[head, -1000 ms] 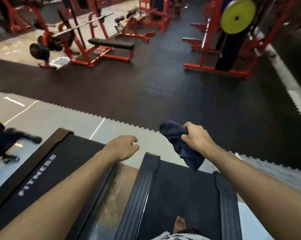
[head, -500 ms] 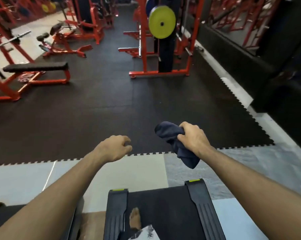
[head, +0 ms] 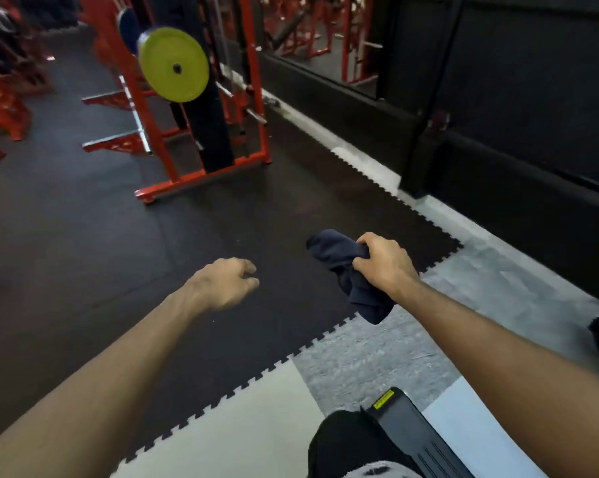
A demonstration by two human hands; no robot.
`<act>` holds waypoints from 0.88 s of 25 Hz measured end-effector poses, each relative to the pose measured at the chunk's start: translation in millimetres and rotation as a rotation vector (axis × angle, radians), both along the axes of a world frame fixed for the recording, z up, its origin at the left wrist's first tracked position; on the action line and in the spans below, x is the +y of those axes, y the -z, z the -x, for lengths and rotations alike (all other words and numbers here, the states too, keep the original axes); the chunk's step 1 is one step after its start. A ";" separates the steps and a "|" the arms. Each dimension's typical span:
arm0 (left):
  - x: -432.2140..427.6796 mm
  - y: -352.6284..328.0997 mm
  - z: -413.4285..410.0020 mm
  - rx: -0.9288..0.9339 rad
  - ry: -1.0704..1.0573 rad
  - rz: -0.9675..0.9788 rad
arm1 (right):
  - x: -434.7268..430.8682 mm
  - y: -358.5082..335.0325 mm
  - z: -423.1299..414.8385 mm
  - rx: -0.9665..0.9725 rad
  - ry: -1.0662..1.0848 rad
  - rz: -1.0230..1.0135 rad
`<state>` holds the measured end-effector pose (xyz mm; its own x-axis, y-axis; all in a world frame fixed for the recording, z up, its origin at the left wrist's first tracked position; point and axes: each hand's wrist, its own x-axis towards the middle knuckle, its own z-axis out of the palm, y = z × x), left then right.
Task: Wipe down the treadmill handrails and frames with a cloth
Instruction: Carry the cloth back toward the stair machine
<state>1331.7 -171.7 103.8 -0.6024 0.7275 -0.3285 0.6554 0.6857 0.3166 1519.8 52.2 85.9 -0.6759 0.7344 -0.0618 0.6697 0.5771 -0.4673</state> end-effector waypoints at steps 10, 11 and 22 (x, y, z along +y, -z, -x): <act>317.6 170.8 135.3 0.126 0.444 0.010 | 225.9 177.5 65.4 0.092 0.386 -0.067; 355.0 189.6 139.5 0.153 0.496 0.012 | 249.5 196.7 63.3 0.107 0.448 -0.059; 735.4 205.7 71.5 0.070 1.108 -0.029 | 449.2 213.3 -30.5 0.116 1.090 -0.031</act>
<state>1260.3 563.6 -101.9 0.3697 0.8815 -0.2936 0.9181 -0.2980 0.2614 1550.3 501.4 -127.4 0.3363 0.9417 -0.0107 0.7805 -0.2851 -0.5563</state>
